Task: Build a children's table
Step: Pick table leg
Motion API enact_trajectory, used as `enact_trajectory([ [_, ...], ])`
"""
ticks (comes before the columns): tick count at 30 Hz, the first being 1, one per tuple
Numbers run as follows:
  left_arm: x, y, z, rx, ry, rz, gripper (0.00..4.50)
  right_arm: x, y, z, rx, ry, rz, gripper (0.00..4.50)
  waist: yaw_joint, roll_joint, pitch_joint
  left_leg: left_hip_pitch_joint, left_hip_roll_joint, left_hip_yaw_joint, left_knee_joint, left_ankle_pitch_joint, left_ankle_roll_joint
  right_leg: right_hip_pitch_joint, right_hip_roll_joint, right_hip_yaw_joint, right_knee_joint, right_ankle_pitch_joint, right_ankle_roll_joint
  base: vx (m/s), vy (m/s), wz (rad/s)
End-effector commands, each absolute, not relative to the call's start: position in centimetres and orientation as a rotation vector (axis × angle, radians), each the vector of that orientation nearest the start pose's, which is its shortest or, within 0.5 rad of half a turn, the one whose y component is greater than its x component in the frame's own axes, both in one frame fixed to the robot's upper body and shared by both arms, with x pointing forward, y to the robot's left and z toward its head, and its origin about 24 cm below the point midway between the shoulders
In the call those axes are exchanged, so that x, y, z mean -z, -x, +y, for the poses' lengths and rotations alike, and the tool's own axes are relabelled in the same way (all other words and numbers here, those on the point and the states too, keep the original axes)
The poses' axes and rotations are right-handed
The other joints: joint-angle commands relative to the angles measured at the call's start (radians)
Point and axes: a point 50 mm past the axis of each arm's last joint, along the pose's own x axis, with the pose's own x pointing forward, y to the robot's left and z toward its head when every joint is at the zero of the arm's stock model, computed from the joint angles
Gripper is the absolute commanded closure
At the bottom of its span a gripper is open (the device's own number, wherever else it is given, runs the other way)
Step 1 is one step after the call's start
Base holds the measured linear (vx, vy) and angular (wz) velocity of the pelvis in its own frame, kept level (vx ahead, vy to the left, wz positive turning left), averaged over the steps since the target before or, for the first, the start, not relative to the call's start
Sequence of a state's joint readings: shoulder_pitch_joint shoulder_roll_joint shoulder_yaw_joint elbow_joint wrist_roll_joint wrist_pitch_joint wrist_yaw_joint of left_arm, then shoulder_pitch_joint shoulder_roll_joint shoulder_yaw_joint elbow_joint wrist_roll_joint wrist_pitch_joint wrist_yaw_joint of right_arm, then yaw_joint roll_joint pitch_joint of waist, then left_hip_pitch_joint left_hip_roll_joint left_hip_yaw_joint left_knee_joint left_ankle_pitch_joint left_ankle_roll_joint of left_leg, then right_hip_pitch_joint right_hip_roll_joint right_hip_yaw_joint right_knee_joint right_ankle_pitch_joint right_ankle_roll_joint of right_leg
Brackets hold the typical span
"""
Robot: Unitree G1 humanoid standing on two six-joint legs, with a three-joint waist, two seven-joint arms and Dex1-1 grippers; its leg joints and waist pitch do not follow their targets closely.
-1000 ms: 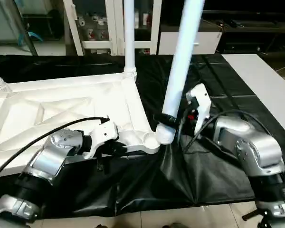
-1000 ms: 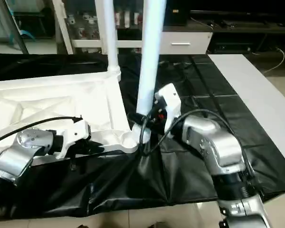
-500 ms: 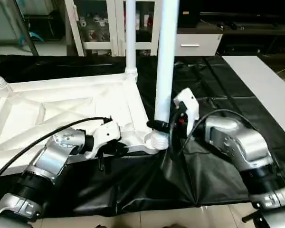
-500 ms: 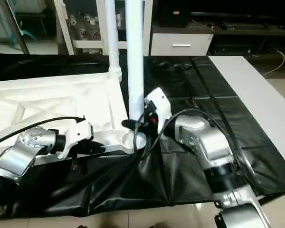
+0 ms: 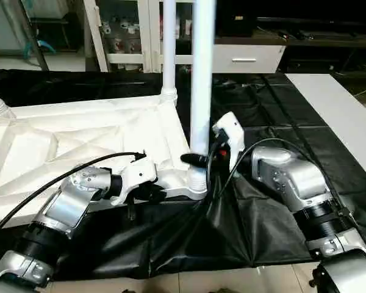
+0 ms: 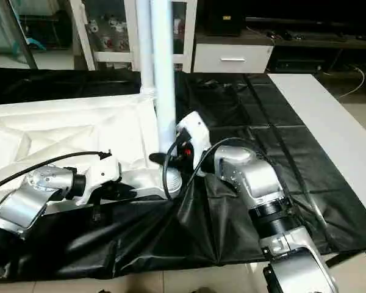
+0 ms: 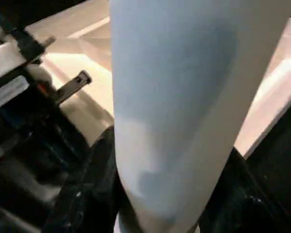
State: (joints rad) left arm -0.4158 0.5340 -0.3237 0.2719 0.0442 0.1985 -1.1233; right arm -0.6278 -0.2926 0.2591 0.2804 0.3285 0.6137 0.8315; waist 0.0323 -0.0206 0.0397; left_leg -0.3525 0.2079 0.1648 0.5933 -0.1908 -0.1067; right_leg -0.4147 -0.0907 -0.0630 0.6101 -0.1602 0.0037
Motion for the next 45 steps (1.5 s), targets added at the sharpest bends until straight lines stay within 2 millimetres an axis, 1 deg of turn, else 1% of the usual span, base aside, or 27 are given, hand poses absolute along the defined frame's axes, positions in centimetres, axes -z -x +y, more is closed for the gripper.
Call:
enact_trajectory([
  [1, -3.3, -27.8, 16.1, 1.258, -0.575, 0.594, 4.5, -9.1, -32.3, -9.0, -1.117, 0.059, 0.444, 2.65, 0.001, 0.001, -0.053, -0.002, 0.011, 0.006, -0.076, -0.271, -0.004, 0.047, -0.034, 0.038, -0.075, -0.346, -0.173, 0.0, 0.0, 0.0],
  [4, -3.3, -27.8, 16.2, 1.254, -0.576, 0.594, 4.5, -9.1, -32.5, -9.1, -1.118, 0.07, 0.446, 2.65, 0.0, 0.003, -0.054, -0.001, 0.012, 0.005, -0.078, -0.271, -0.008, 0.046, -0.033, 0.038, -0.072, -0.32, -0.179, 0.0, 0.0, 0.0],
  [6, -3.3, -27.8, 16.2, 1.253, -0.576, 0.593, 4.5, -9.1, -32.6, -9.1, -1.111, 0.067, 0.446, 2.65, 0.0, 0.002, -0.055, -0.001, 0.011, 0.005, -0.078, -0.277, -0.008, 0.047, -0.032, 0.038, -0.072, -0.317, -0.18, 0.0, 0.0, 0.0],
  [8, -3.3, -27.8, 16.2, 1.251, -0.577, 0.591, 4.5, -8.9, -32.7, -8.9, -1.105, 0.05, 0.45, 2.65, -0.001, 0.005, -0.055, 0.0, 0.011, 0.005, -0.077, -0.282, -0.009, 0.046, -0.033, 0.038, -0.073, -0.319, -0.183, 0.0, 0.0, 0.0],
  [10, -3.3, -27.9, 16.3, 1.246, -0.581, 0.587, 4.5, -8.4, -32.8, -8.9, -1.086, 0.025, 0.455, 2.65, -0.002, 0.003, -0.055, -0.001, 0.011, 0.004, -0.078, -0.292, -0.01, 0.045, -0.033, 0.037, -0.073, -0.327, -0.183, 0.0, 0.0, 0.0],
  [13, -3.3, -28.0, 16.3, 1.242, -0.585, 0.588, 4.5, -8.0, -32.9, -9.2, -1.051, -0.007, 0.45, 2.65, -0.002, 0.002, -0.054, 0.001, 0.011, 0.004, -0.078, -0.312, -0.014, 0.044, -0.033, 0.037, -0.077, -0.361, -0.174, 0.0, 0.0, 0.0],
  [16, -3.4, -28.0, 16.3, 1.234, -0.581, 0.582, 4.5, -7.8, -32.9, -10.0, -1.011, -0.043, 0.426, 2.65, -0.001, 0.004, -0.053, 0.002, 0.011, 0.003, -0.08, -0.323, -0.016, 0.042, -0.034, 0.037, -0.081, -0.376, -0.164, 0.0, 0.0, 0.0],
  [18, -3.4, -28.0, 16.4, 1.233, -0.58, 0.582, 4.5, -7.7, -32.9, -10.1, -1.002, -0.058, 0.422, 2.65, -0.002, 0.002, -0.054, 0.002, 0.011, 0.003, -0.08, -0.326, -0.014, 0.043, -0.033, 0.036, -0.081, -0.378, -0.162, 0.0, 0.0, 0.0],
  [20, -3.4, -28.1, 16.4, 1.228, -0.579, 0.583, 4.5, -7.5, -32.6, -10.6, -0.984, -0.107, 0.408, 2.65, -0.002, 0.002, -0.053, 0.003, 0.012, 0.003, -0.081, -0.327, -0.013, 0.042, -0.033, 0.037, -0.082, -0.381, -0.16, 0.0, 0.0, 0.0],
  [21, -3.4, -28.1, 16.4, 1.228, -0.579, 0.583, 4.5, -7.5, -32.6, -10.6, -0.983, -0.109, 0.407, 2.65, -0.001, 0.006, -0.053, 0.003, 0.012, 0.002, -0.081, -0.329, -0.014, 0.042, -0.033, 0.037, -0.082, -0.379, -0.161, 0.0, 0.0, 0.0],
  [22, -3.4, -28.1, 16.4, 1.227, -0.578, 0.581, 4.5, -7.3, -32.4, -10.8, -0.977, -0.131, 0.401, 2.65, -0.002, 0.003, -0.055, 0.002, 0.011, 0.002, -0.081, -0.326, -0.013, 0.043, -0.032, 0.037, -0.081, -0.369, -0.163, 0.0, 0.0, 0.0],
  [23, -3.4, -28.1, 16.4, 1.226, -0.578, 0.581, 4.5, -7.2, -32.3, -10.8, -0.975, -0.132, 0.399, 2.65, -0.002, 0.004, -0.055, 0.002, 0.011, 0.003, -0.081, -0.327, -0.013, 0.042, -0.033, 0.037, -0.081, -0.367, -0.165, 0.0, 0.0, 0.0],
  [24, -3.4, -28.1, 16.4, 1.225, -0.578, 0.58, 4.5, -7.1, -32.3, -10.9, -0.969, -0.143, 0.392, 2.65, -0.001, 0.008, -0.054, 0.002, 0.011, 0.002, -0.081, -0.327, -0.013, 0.041, -0.032, 0.037, -0.081, -0.363, -0.166, 0.0, 0.0, 0.0],
  [25, -3.4, -28.2, 16.4, 1.225, -0.578, 0.58, 4.5, -7.1, -32.2, -10.9, -0.964, -0.152, 0.386, 2.65, -0.002, 0.006, -0.054, 0.001, 0.011, 0.003, -0.082, -0.328, -0.013, 0.042, -0.032, 0.037, -0.081, -0.361, -0.168, 0.0, 0.0, 0.0],
  [28, -3.5, -28.3, 16.4, 1.214, -0.573, 0.571, 4.5, -6.8, -31.8, -11.1, -0.928, -0.2, 0.353, 2.65, -0.001, 0.004, -0.054, 0.002, 0.011, 0.002, -0.083, -0.332, -0.013, 0.042, -0.033, 0.036, -0.083, -0.374, -0.162, 0.0, 0.0, 0.0],
  [30, -3.5, -28.4, 16.4, 1.206, -0.571, 0.567, 4.5, -6.3, -31.3, -11.3, -0.905, -0.219, 0.333, 2.65, -0.001, 0.006, -0.052, 0.003, 0.012, 0.002, -0.084, -0.345, -0.013, 0.039, -0.033, 0.036, -0.085, -0.395, -0.155, 0.0, 0.0, 0.0],
  [31, -3.5, -28.4, 16.4, 1.202, -0.571, 0.566, 4.5, -6.0, -30.9, -11.3, -0.896, -0.226, 0.327, 2.65, -0.001, 0.005, -0.051, 0.003, 0.011, 0.002, -0.084, -0.35, -0.013, 0.038, -0.033, 0.036, -0.089, -0.405, -0.149, 0.0, 0.0, 0.0],
  [33, -3.4, -28.5, 16.4, 1.2, -0.572, 0.566, 4.5, -5.5, -30.4, -11.3, -0.89, -0.214, 0.321, 2.65, -0.002, 0.004, -0.051, 0.004, 0.011, 0.0, -0.085, -0.373, -0.014, 0.036, -0.034, 0.034, -0.093, -0.453, -0.13, 0.0, 0.0, 0.0],
  [34, -3.4, -28.5, 16.4, 1.199, -0.572, 0.566, 4.5, -5.2, -30.0, -11.4, -0.889, -0.203, 0.318, 2.65, -0.002, 0.005, -0.049, 0.005, 0.01, -0.001, -0.086, -0.38, -0.013, 0.034, -0.034, 0.034, -0.096, -0.469, -0.123, 0.0, 0.0, 0.0],
  [37, -3.4, -28.6, 16.5, 1.191, -0.572, 0.566, 4.5, -4.7, -29.2, -11.6, -0.866, -0.196, 0.297, 2.65, 0.001, 0.007, -0.05, 0.003, 0.011, 0.0, -0.087, -0.373, -0.011, 0.034, -0.033, 0.036, -0.097, -0.454, -0.117, 0.0, 0.0, 0.0],
  [38, -3.5, -28.7, 16.5, 1.189, -0.572, 0.566, 4.5, -4.6, -29.0, -11.6, -0.861, -0.19, 0.288, 2.65, 0.001, 0.006, -0.051, 0.003, 0.011, 0.0, -0.087, -0.371, -0.01, 0.034, -0.033, 0.036, -0.096, -0.446, -0.119, 0.0, 0.0, 0.0],
  [39, -3.5, -28.7, 16.6, 1.185, -0.573, 0.566, 4.5, -4.5, -28.9, -11.7, -0.855, -0.177, 0.278, 2.65, 0.0, 0.008, -0.051, 0.002, 0.012, -0.001, -0.089, -0.373, -0.011, 0.035, -0.034, 0.036, -0.094, -0.437, -0.123, 0.0, 0.0, 0.0],
  [40, -3.5, -28.7, 16.6, 1.183, -0.573, 0.565, 4.5, -4.4, -28.7, -11.8, -0.852, -0.163, 0.271, 2.65, -0.001, 0.008, -0.05, 0.003, 0.012, 0.0, -0.089, -0.383, -0.01, 0.033, -0.032, 0.036, -0.097, -0.439, -0.123, 0.0, 0.0, 0.0],
  [42, -3.5, -28.8, 16.6, 1.181, -0.573, 0.564, 4.5, -4.3, -28.6, -11.8, -0.849, -0.155, 0.266, 2.65, -0.002, 0.008, -0.048, 0.002, 0.011, -0.002, -0.091, -0.394, -0.009, 0.034, -0.032, 0.035, -0.097, -0.454, -0.121, 0.0, 0.0, 0.0],
  [43, -3.5, -28.9, 16.6, 1.173, -0.572, 0.562, 4.5, -4.2, -28.3, -11.8, -0.842, -0.135, 0.247, 2.65, -0.003, 0.01, -0.047, 0.003, 0.011, -0.002, -0.091, -0.409, -0.009, 0.032, -0.034, 0.034, -0.101, -0.483, -0.113, 0.0, 0.0, 0.0],
  [45, -3.6, -29.0, 16.7, 1.163, -0.571, 0.56, 4.5, -4.0, -27.9, -11.8, -0.841, -0.116, 0.25, 2.65, -0.002, 0.009, -0.047, 0.008, 0.011, -0.003, -0.09, -0.427, -0.009, 0.027, -0.035, 0.034, -0.107, -0.515, -0.101, 0.0, 0.0, 0.0],
])
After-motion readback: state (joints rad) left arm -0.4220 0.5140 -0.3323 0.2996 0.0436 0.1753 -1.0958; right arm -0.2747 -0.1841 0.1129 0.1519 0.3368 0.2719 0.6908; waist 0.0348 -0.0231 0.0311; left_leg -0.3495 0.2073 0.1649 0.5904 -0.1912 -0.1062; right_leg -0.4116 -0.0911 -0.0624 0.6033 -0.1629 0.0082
